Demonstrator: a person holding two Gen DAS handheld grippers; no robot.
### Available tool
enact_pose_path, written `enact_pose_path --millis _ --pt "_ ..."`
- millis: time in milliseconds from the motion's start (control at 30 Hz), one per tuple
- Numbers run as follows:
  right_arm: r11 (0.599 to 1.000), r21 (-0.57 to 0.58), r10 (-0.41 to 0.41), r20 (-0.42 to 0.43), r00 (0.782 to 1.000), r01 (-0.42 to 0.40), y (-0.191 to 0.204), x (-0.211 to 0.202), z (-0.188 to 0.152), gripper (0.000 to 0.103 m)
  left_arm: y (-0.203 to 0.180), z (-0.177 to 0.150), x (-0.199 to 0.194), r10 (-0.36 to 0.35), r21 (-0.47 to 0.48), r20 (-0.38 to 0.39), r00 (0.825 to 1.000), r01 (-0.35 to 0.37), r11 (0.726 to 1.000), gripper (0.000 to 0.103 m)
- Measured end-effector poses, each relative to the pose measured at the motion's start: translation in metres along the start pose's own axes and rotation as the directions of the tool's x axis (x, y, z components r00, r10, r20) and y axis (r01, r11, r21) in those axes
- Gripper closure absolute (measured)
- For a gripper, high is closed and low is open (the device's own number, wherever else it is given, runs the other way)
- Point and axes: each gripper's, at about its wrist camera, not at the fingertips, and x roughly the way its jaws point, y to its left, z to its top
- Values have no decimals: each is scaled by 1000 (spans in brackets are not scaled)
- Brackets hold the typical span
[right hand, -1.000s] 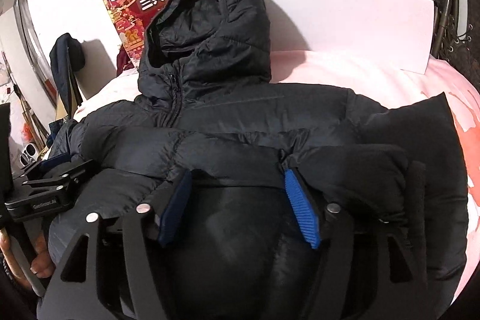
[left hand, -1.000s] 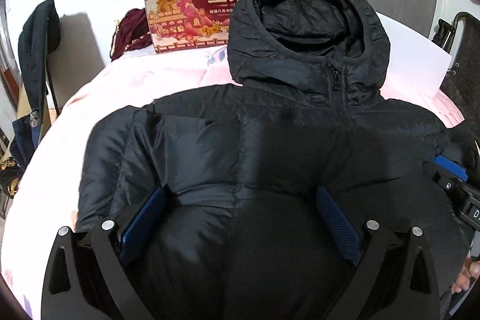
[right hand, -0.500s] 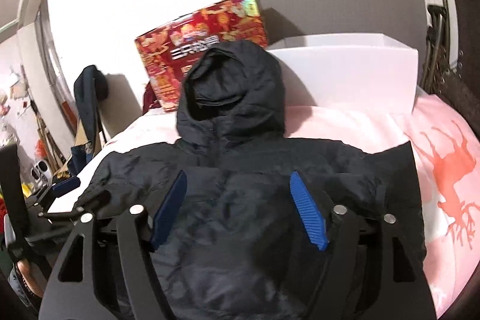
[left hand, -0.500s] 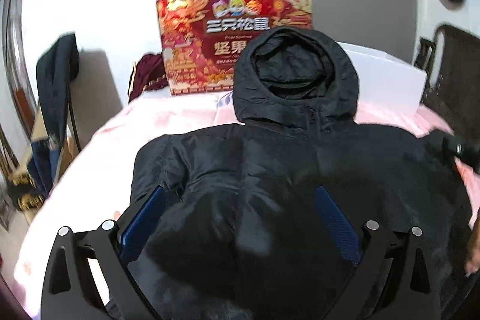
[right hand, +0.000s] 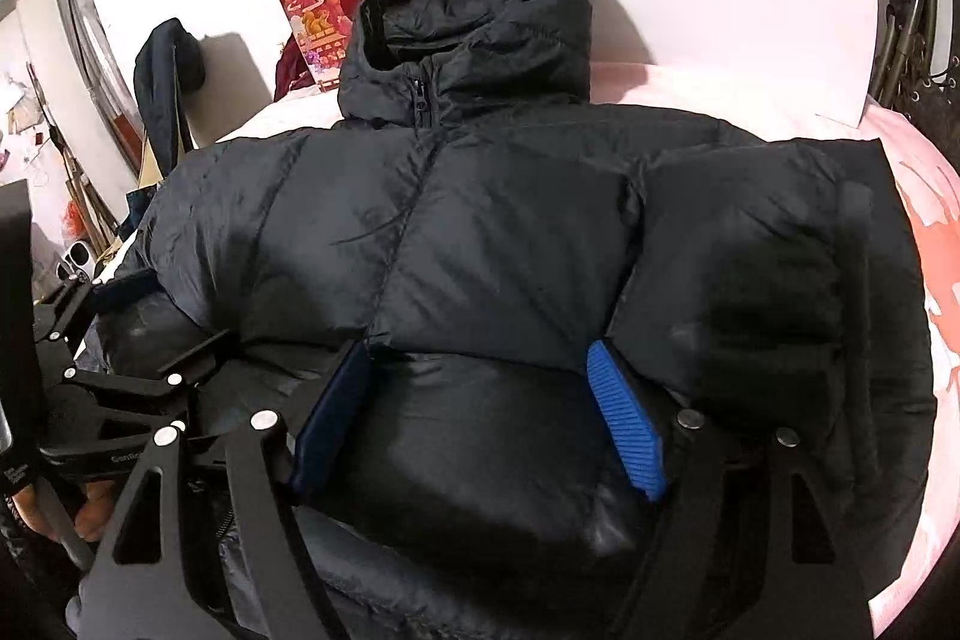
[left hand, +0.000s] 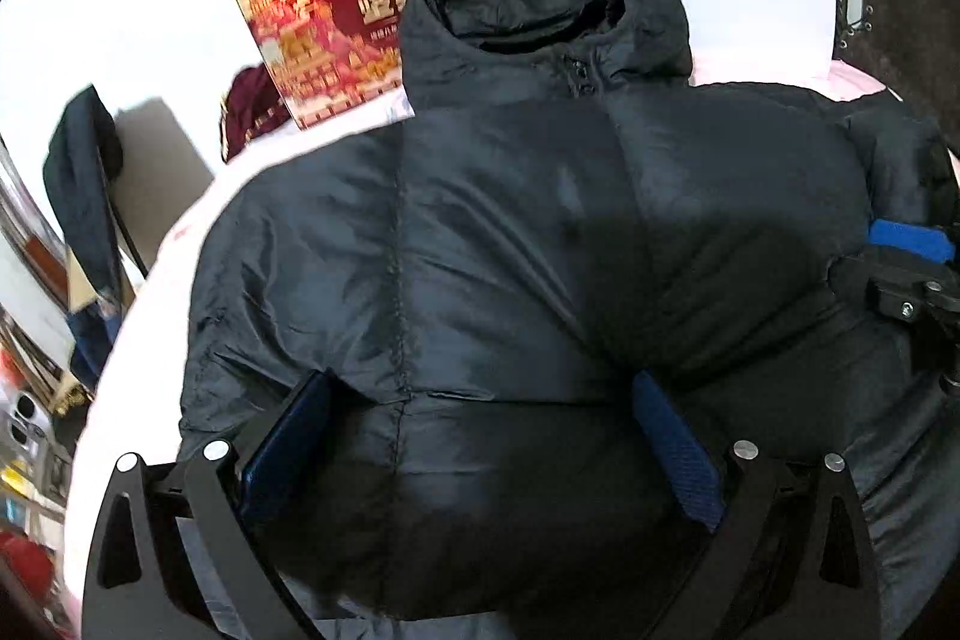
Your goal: Fold large clothes
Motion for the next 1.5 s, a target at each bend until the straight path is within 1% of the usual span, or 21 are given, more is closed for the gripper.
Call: enact_pose_path --millis 100,167,233,300,367,433,500,567,667,733,767,833,867,933,967,1000,1100,1233,1333,1400,1500 --pt "1000 13 7 21 1000 -7 -3 -6 0 29 -2 -2 -7 16 0 44 999 -16 1000 3" --pt "1000 17 -2 42 999 1 -2 -14 3 29 -1 -3 -21 38 -19 110 993 -36 999 3" --pt "1000 19 9 84 996 -11 -1 -30 11 29 1 -3 -33 59 -37 177 982 -53 998 3" --pt "1000 14 14 119 993 -16 2 -44 22 29 3 -3 -48 99 -56 253 962 -88 995 3" --pt "1000 0 12 150 989 -12 6 -59 41 29 4 -4 -60 158 -77 319 935 -140 987 3" --pt "1000 -8 5 172 985 -4 10 -69 59 29 8 -2 -65 191 -93 349 918 -169 981 3" --pt "1000 -15 -9 203 979 13 14 -77 82 29 10 -1 -66 206 -108 366 908 -179 978 3" --pt "999 -18 -22 223 975 27 18 -78 103 27 13 2 -64 221 -116 367 904 -191 975 3" --pt "999 -14 -34 225 974 38 20 -71 130 27 16 5 -57 218 -124 346 912 -186 975 3" --pt "998 -9 -57 219 974 60 20 -58 147 26 21 9 -49 212 -126 324 922 -179 976 3" --pt "997 -6 -69 218 974 72 19 -52 152 26 23 10 -44 207 -125 311 927 -176 976 3" --pt "995 5 -95 212 973 96 16 -35 165 26 26 11 -30 195 -124 258 946 -168 978 3" --pt "995 9 -102 207 973 102 15 -27 168 26 28 11 -21 187 -124 223 957 -162 979 3" --pt "993 22 -118 184 976 116 10 -5 175 26 27 12 6 153 -103 89 984 -144 984 3" --pt "992 32 -128 163 978 124 6 9 180 26 25 13 20 122 -86 20 992 -119 989 3" --pt "990 41 -137 148 979 132 3 20 182 26 25 14 25 107 -82 -2 994 -107 991 3" --pt "985 73 -162 106 981 155 -9 52 188 26 28 14 25 95 -95 -8 995 -96 991 3" --pt "978 106 -187 91 978 177 -21 79 198 26 30 13 25 86 -111 -18 996 -87 990 3" --pt "975 135 -187 83 979 175 -28 92 205 22 31 12 26 82 -125 -24 996 -85 989 3" --pt "973 154 -186 84 979 172 -32 100 209 22 29 13 27 84 -128 -26 996 -87 988 3" --pt "973 137 -199 86 976 187 -31 110 217 22 30 13 27 89 -132 -29 996 -92 987 3"
